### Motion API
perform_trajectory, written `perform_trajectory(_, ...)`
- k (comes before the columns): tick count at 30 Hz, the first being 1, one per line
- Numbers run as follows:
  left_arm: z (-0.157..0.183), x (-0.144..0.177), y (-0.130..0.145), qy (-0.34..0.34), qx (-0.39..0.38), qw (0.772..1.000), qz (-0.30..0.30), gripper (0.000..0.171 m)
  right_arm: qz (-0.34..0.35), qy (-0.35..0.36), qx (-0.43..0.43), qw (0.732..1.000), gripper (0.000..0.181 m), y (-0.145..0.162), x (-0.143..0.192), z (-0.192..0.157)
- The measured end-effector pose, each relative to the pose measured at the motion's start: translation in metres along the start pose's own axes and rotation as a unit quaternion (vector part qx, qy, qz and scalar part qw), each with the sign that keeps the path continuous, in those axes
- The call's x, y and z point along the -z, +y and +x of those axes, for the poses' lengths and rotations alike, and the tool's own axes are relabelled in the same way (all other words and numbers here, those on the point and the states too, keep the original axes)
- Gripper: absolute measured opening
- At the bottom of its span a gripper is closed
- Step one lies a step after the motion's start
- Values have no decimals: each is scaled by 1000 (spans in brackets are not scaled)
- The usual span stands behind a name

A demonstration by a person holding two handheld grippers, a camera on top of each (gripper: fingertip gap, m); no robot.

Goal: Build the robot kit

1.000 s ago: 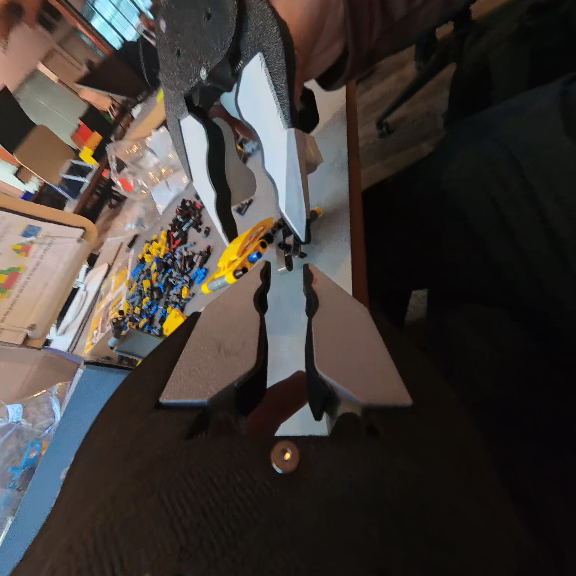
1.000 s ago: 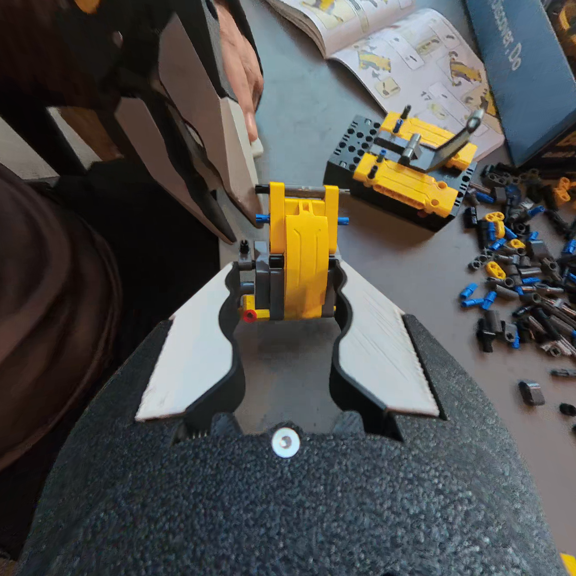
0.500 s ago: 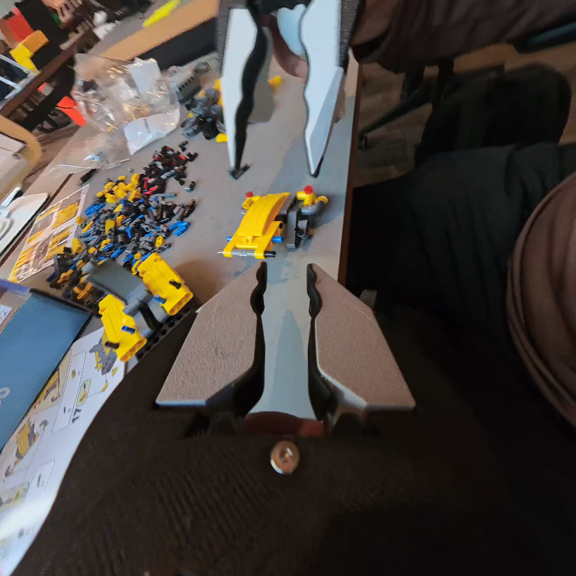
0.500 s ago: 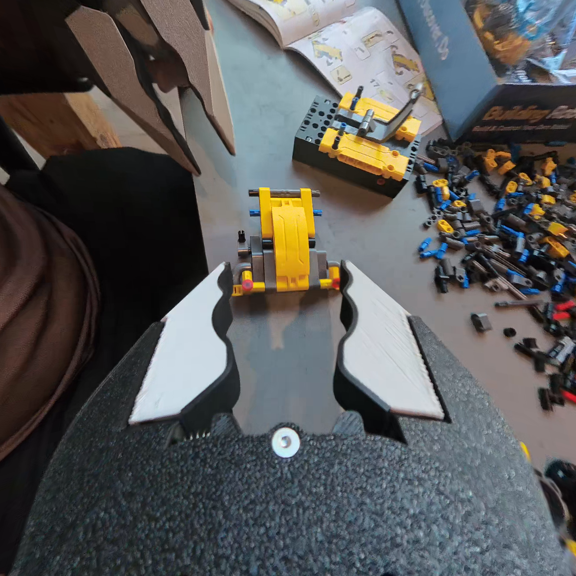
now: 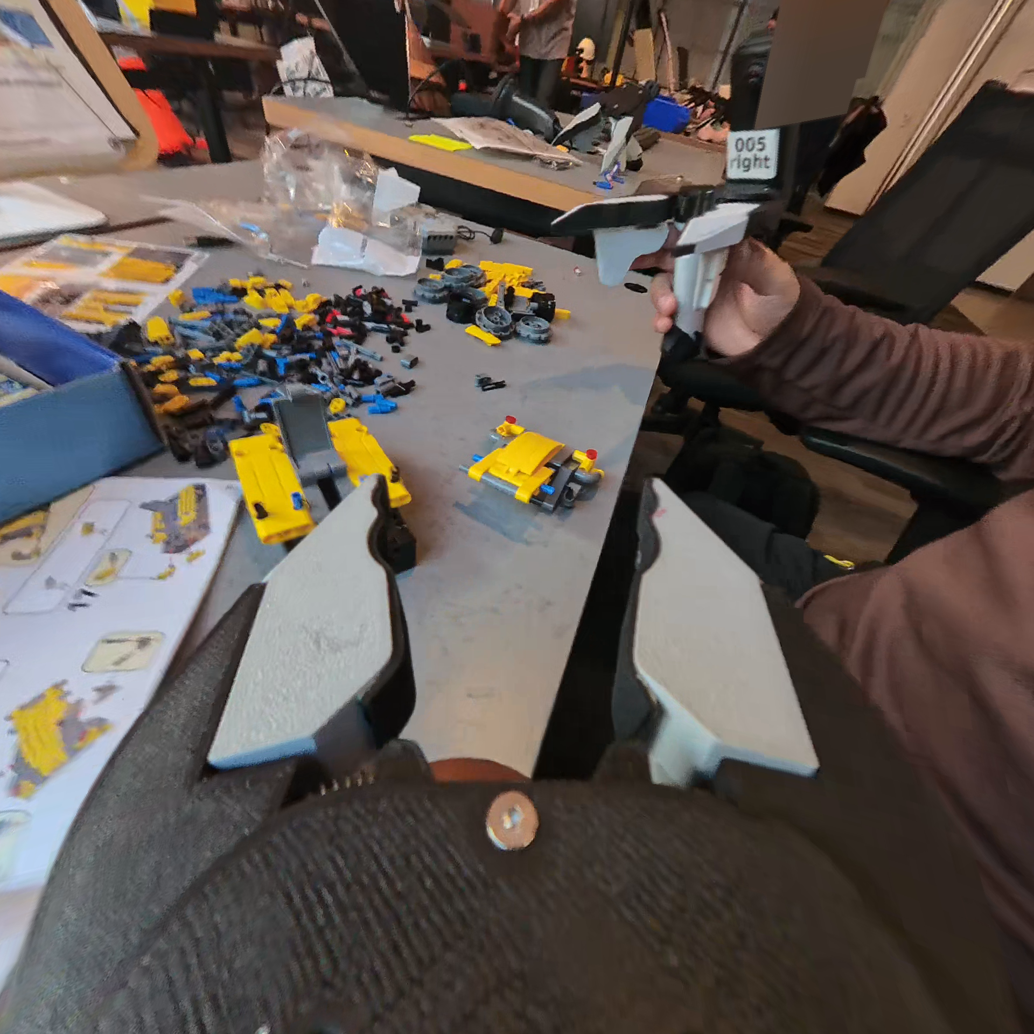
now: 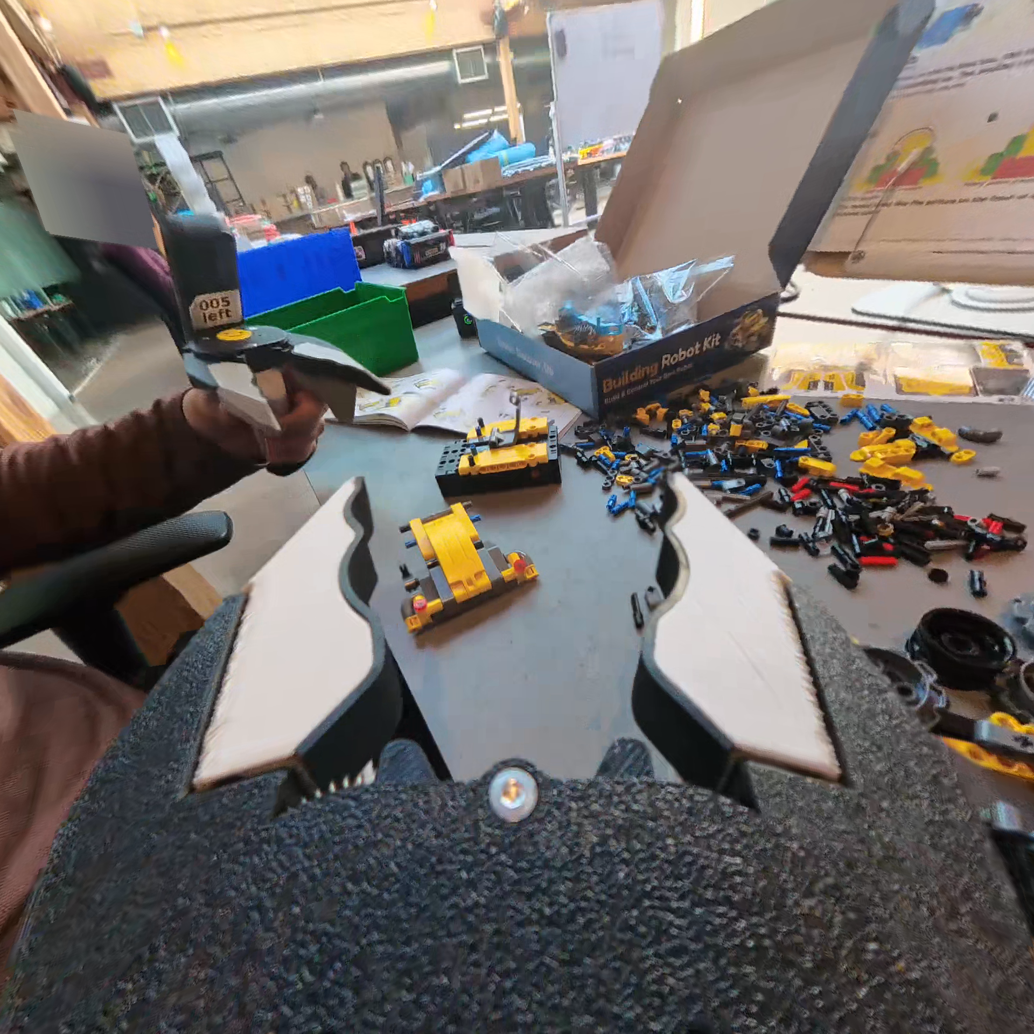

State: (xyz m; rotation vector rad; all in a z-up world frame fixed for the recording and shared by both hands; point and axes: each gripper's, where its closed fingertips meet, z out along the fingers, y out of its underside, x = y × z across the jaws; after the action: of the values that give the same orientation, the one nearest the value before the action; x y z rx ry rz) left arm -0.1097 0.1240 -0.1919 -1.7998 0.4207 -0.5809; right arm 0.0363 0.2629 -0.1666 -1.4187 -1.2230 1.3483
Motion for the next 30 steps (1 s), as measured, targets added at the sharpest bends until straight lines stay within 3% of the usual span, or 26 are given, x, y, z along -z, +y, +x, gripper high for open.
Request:
perform_trajectory(2,15,-3,9,13,15,1000,-1,91,-36,25,8,999,97,20,1,11)
perform_trajectory(4,27,-7,20,3,-16,1000,6,91,-91,60,29,994,96,47,0,26)
perform_trajectory(7,34,-11,37,-47,-77,996,21,76,-154,46,16,987,88,78,-7,25)
perform_trajectory(10,45,-17,56,-55,-113,992,-19,61,-177,43,12,983,82,87,-11,24)
perform_trajectory(16,64,-33,83,5,-83,995,-55,59,-225,19,-6,974,73,110,-20,13)
perform_trajectory(21,77,-44,90,40,-104,991,-69,56,-228,7,-6,974,60,112,-24,8)
perform_trajectory(26,90,-46,98,66,-130,986,-81,54,-205,-44,-81,974,55,103,-27,1)
perform_trajectory(30,91,-43,112,67,-158,979,-107,54,-200,-105,-120,967,24,99,-31,-13)
